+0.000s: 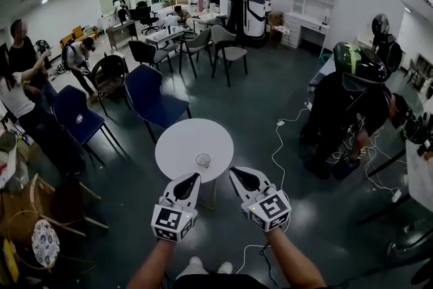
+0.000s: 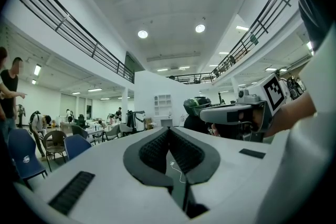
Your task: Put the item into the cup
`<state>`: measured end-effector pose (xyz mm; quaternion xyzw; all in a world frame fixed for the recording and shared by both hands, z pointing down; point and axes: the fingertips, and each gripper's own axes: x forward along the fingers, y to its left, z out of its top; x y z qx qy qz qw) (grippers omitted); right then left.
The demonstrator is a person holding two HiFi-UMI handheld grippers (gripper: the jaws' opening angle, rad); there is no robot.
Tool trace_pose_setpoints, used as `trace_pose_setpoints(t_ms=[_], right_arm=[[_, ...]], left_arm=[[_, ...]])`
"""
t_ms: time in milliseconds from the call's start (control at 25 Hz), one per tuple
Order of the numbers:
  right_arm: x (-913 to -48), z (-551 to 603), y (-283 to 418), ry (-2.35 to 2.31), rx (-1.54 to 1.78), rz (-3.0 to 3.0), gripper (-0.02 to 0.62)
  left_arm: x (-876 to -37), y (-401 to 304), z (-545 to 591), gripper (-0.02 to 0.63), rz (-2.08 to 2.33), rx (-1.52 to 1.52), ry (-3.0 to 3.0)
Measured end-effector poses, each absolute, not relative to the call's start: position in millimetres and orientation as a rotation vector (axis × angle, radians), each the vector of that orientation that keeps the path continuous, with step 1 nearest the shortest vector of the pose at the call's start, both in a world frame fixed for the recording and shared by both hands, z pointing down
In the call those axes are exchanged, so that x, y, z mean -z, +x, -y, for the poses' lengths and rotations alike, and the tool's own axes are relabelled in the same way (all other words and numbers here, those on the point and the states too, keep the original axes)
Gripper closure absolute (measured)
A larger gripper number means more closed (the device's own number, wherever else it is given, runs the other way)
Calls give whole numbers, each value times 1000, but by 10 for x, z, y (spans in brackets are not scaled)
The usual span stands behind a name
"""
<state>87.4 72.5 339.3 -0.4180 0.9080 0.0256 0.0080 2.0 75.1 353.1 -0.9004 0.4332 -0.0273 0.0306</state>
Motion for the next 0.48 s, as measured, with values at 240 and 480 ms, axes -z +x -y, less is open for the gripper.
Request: trace_pose_setpoints(t_ms=[240, 480], right_arm=[[-3396, -767, 828, -1316, -103, -2846, 579], [-3379, -783, 728, -1335, -104, -2835, 579]], left_arm=[[-3547, 24, -775, 591, -1320, 75, -2786], [-3523, -76, -796, 591, -1296, 69, -2791]])
